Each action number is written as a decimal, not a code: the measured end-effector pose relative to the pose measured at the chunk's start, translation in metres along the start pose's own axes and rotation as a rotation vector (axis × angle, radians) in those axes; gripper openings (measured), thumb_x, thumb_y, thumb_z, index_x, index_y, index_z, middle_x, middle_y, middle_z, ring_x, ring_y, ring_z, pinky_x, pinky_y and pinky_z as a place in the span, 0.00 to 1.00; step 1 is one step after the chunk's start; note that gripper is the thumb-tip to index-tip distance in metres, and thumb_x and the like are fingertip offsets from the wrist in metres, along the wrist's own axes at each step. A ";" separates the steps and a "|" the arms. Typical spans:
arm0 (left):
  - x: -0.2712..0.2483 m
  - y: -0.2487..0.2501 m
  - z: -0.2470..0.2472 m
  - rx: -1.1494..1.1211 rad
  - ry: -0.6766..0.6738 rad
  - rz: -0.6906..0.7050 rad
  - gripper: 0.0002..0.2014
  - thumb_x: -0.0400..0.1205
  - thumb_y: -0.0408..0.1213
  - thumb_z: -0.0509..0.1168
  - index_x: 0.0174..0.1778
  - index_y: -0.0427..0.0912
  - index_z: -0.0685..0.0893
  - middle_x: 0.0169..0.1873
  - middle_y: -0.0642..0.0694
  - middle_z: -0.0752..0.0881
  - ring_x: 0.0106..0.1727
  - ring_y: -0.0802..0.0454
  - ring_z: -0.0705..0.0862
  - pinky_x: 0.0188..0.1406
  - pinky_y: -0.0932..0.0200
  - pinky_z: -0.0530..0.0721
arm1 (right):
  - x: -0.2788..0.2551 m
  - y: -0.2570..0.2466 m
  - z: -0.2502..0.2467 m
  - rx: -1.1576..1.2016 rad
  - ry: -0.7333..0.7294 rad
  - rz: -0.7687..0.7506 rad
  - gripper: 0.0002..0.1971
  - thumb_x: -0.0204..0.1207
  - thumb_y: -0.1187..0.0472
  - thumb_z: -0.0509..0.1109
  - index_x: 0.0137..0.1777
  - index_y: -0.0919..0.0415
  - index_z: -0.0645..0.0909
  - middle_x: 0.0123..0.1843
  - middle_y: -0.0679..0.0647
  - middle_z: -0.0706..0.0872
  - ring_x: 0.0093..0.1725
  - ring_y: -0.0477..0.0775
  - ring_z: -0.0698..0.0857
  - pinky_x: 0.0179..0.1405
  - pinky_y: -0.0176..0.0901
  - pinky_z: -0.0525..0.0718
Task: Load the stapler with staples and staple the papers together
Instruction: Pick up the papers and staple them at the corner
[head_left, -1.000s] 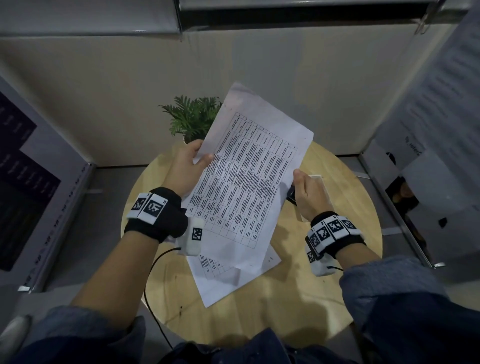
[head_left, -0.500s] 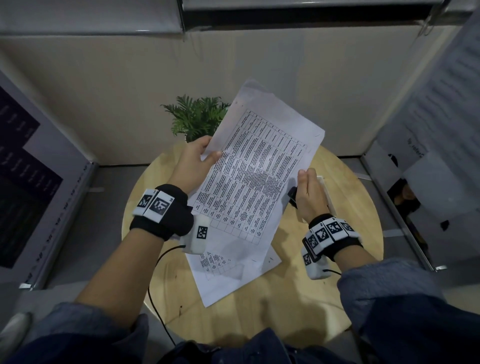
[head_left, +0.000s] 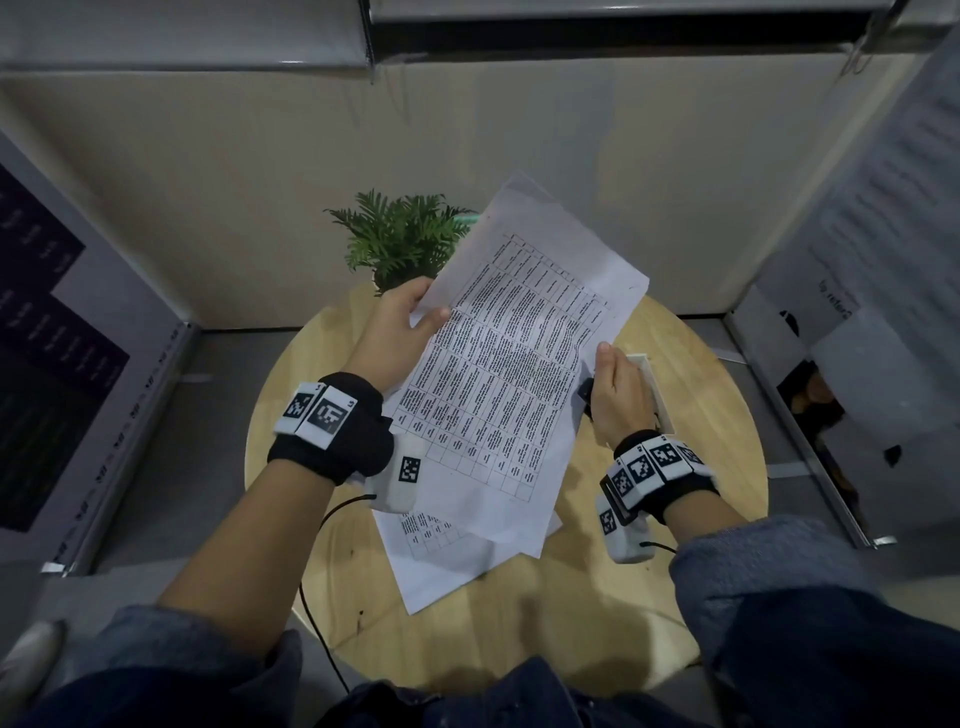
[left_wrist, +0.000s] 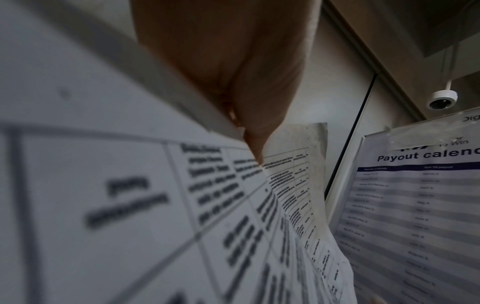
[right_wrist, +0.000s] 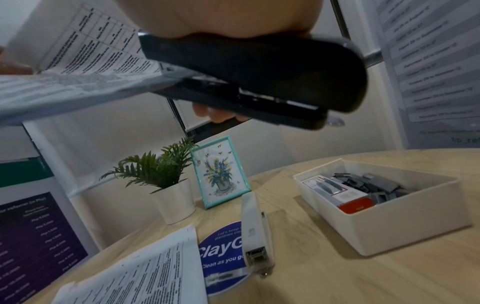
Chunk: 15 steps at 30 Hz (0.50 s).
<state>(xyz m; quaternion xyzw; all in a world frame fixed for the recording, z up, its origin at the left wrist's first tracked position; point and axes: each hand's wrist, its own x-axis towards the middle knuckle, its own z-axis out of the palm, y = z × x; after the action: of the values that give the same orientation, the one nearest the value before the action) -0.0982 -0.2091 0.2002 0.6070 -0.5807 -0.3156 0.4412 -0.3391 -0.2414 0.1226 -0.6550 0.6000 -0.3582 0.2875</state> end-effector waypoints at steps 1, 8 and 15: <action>0.000 0.000 0.000 0.016 -0.005 0.009 0.11 0.83 0.34 0.63 0.60 0.42 0.82 0.53 0.46 0.87 0.58 0.50 0.84 0.59 0.56 0.81 | 0.000 0.001 0.001 -0.014 0.010 0.010 0.23 0.86 0.50 0.46 0.36 0.61 0.72 0.31 0.56 0.77 0.34 0.58 0.78 0.33 0.47 0.70; -0.004 -0.003 0.001 0.049 -0.002 -0.007 0.07 0.83 0.35 0.63 0.55 0.45 0.82 0.47 0.48 0.87 0.53 0.48 0.85 0.55 0.50 0.82 | -0.001 0.005 0.005 -0.084 0.009 -0.003 0.20 0.86 0.51 0.44 0.40 0.58 0.73 0.30 0.51 0.76 0.34 0.56 0.77 0.37 0.44 0.70; -0.016 -0.012 -0.006 -0.094 0.102 -0.104 0.14 0.83 0.32 0.62 0.65 0.37 0.79 0.58 0.44 0.86 0.61 0.48 0.84 0.66 0.47 0.80 | 0.007 0.004 0.001 0.111 -0.073 0.247 0.30 0.83 0.42 0.44 0.65 0.64 0.75 0.61 0.61 0.81 0.65 0.61 0.78 0.62 0.51 0.70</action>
<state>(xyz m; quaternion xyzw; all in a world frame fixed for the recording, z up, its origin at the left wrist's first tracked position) -0.0896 -0.1930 0.1896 0.6302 -0.5098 -0.3336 0.4813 -0.3404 -0.2486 0.1194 -0.5720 0.6444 -0.3285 0.3868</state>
